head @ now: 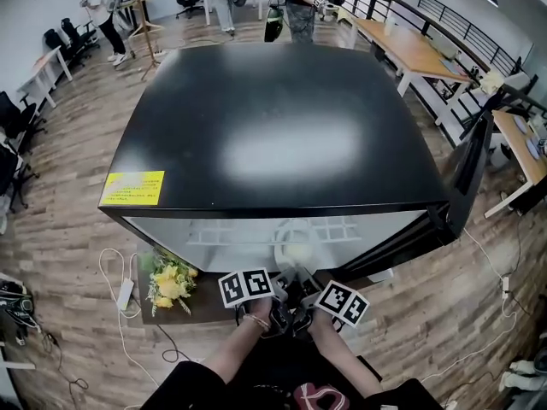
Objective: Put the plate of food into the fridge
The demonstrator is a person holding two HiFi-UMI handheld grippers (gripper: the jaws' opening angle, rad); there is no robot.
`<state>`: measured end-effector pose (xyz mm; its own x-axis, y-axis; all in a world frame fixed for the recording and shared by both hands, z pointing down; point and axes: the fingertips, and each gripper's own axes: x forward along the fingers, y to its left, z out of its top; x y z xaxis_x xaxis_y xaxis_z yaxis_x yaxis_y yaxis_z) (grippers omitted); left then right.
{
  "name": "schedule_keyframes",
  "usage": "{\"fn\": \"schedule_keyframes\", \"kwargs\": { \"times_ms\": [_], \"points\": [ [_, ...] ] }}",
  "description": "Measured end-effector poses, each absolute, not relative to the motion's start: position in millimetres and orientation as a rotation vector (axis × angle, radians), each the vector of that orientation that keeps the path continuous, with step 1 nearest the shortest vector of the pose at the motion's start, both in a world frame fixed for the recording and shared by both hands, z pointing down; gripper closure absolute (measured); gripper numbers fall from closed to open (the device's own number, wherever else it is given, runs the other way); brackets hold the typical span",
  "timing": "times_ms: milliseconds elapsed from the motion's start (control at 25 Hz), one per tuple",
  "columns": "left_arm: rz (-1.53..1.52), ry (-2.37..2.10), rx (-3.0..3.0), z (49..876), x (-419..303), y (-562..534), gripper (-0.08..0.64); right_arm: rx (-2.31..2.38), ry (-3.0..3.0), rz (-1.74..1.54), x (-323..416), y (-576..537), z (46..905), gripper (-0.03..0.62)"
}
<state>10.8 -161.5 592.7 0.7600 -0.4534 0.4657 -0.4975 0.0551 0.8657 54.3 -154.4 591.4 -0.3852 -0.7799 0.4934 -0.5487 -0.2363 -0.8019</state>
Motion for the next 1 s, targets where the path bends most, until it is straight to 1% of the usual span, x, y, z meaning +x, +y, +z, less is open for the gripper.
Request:
{"fn": "schedule_keyframes", "kwargs": {
  "times_ms": [1000],
  "points": [
    [0.003, -0.833, 1.471, 602.8, 20.7, -198.3, 0.505, -1.692, 1.854, -1.608, 67.6, -192.3, 596.2, 0.514]
  ]
}}
